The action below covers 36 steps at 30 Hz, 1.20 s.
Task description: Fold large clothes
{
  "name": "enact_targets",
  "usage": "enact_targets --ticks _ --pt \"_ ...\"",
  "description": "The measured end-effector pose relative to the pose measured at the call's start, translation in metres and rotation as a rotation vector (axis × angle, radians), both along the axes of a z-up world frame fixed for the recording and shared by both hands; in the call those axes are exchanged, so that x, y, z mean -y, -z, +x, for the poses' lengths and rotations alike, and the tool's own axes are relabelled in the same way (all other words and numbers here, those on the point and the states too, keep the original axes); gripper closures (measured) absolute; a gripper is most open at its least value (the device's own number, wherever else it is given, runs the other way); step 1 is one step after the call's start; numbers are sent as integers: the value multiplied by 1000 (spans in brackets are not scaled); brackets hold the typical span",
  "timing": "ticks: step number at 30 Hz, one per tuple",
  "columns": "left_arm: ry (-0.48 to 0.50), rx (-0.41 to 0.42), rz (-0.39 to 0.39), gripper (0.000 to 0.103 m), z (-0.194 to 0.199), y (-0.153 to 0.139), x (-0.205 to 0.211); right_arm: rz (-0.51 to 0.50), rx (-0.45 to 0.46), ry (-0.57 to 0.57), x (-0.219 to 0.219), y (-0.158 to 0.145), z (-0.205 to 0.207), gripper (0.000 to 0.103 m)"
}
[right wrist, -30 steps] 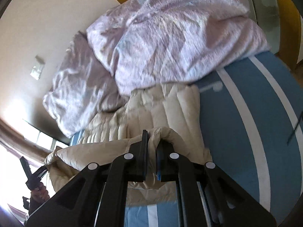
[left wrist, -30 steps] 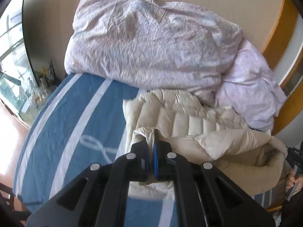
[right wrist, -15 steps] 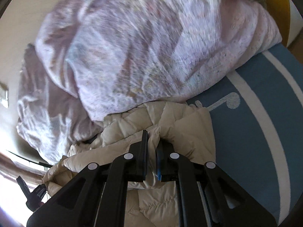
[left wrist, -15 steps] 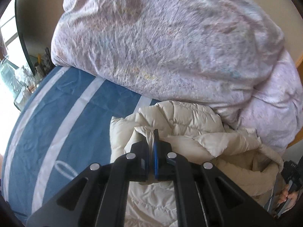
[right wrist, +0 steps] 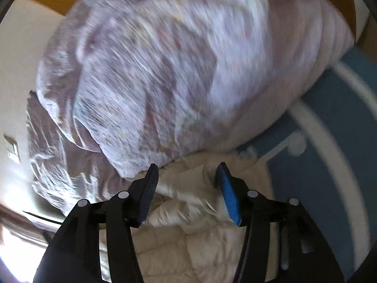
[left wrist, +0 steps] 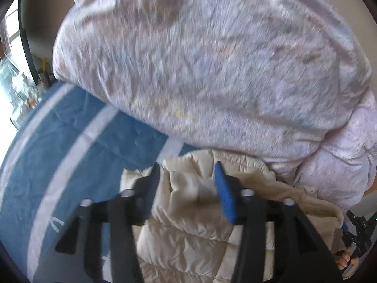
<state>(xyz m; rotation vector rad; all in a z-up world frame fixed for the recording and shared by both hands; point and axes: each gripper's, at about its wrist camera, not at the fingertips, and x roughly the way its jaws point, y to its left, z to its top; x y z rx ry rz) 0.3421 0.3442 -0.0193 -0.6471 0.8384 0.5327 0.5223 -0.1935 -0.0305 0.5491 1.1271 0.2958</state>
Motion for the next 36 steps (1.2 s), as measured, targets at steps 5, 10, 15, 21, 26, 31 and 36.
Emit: enact_targets --ticks 5,10,15,21,26,31,36 --pt "24 19 40 45 -22 -15 10 -104 79 -135 -13 -14 -26 49" --pt "70 0 63 45 -30 -8 35 -186 72 -227 -45 4 -45 49" --pt "89 -58 105 45 -22 19 58 -338 124 -277 -79 19 -49 49" --pt "85 -113 258 41 -3 43 70 -518 165 -291 -102 45 -42 49" --pt "64 -146 312 36 13 59 64 -569 176 -261 -105 61 -32 49" --pt "52 -159 319 32 24 71 54 -576 176 -232 -103 79 -26 49" --pt "44 -159 314 27 31 84 45 -573 184 -220 -119 99 -19 47"
